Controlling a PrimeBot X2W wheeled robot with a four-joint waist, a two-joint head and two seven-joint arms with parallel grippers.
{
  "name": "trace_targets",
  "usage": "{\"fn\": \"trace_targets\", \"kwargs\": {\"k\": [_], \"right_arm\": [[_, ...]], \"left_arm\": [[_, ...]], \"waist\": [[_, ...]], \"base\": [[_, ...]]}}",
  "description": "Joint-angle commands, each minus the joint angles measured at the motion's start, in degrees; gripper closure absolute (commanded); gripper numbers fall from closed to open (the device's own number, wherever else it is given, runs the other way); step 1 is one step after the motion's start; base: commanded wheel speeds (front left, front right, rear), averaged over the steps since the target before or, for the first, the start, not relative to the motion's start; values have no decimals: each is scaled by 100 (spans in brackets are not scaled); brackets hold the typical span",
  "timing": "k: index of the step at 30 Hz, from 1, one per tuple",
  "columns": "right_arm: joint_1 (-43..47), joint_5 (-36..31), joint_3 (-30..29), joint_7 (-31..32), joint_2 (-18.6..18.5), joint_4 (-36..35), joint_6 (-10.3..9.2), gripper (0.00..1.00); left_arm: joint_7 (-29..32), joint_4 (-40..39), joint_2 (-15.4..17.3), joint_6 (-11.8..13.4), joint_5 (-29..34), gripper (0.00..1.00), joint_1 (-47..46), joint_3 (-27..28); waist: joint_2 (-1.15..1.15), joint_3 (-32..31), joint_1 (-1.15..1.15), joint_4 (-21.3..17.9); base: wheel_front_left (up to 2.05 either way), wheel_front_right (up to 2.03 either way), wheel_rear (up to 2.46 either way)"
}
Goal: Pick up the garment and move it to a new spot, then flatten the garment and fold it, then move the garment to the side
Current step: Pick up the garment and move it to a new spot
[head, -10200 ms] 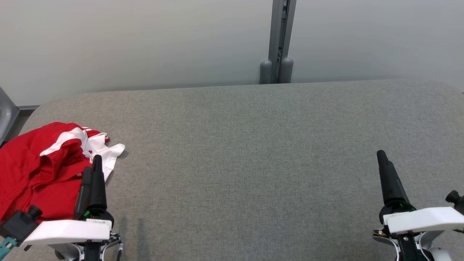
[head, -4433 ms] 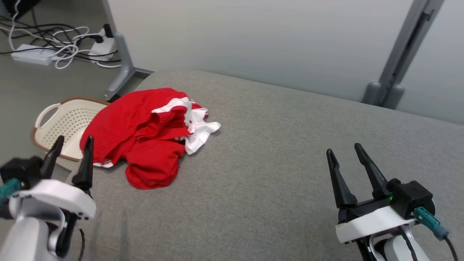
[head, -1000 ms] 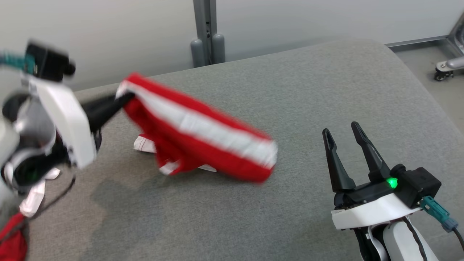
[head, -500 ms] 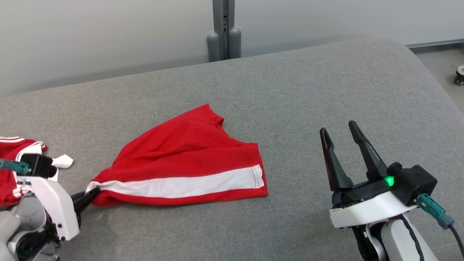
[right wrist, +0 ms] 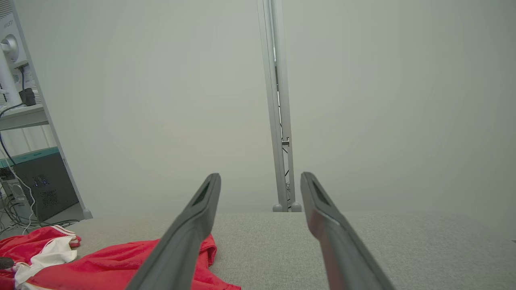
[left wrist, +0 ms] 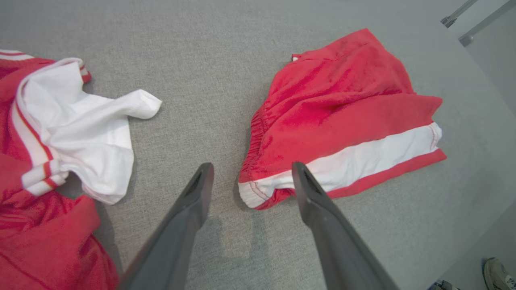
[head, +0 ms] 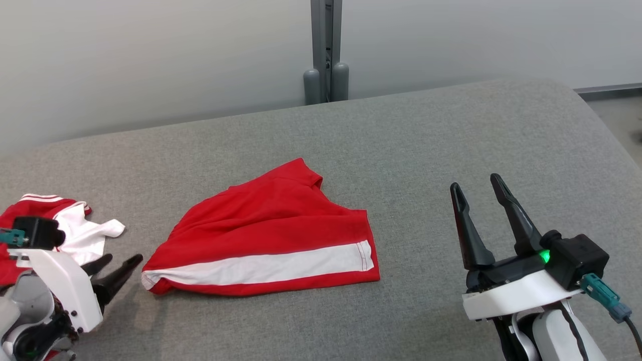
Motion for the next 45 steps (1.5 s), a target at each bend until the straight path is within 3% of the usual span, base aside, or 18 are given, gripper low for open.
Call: {"fn": "trace_targets", "kwargs": {"k": [1,7,10,14,20,26,33,39,45], "right_arm": [[80,-27,-30,-30,-36,11,11,0],[143,-179,-178,-30,-34,-42,11,0],[155,-245,-219,-30,-35,-75,11,0],[208,-302,-286,-30,-35,-88,11,0],[360,-349,-391,-30,-35,-112,11,0],[531,-328,-493,-30,-34,-182,11,0],[838,-230,-708,-30,-36,-332,9,0],[902,-256,-600,-30,-40,-221,7,0],[799,-321,-578,-30,-34,-124,7,0]], "left_arm": [[-116,-41,42,-6,21,0,-80,75],[-1670,-409,187,34,370,0,-54,542],[-2261,-570,220,243,681,0,108,653],[-2508,-898,103,617,1080,0,425,1092],[-2522,-1571,-697,1000,1912,0,1574,3201],[-2511,-2258,-1479,768,3593,0,3000,4519],[-2512,-2457,-2630,602,5105,0,3736,5688],[-2512,-2274,-3287,286,5813,0,4012,6189],[-2513,-2100,-3560,97,6112,0,3903,6373]], "waist": [[0,-78,0,49],[0,-230,0,204],[0,-261,0,267],[0,-307,0,358],[0,-306,0,490],[0,-305,0,511],[0,-322,0,637],[0,-360,0,632],[0,-375,0,640]], "base": [[0,0,0],[0,0,0],[0,0,0],[0,0,0],[0,0,0],[0,0,0],[0,0,0],[0,0,0],[0,0,0]]}}
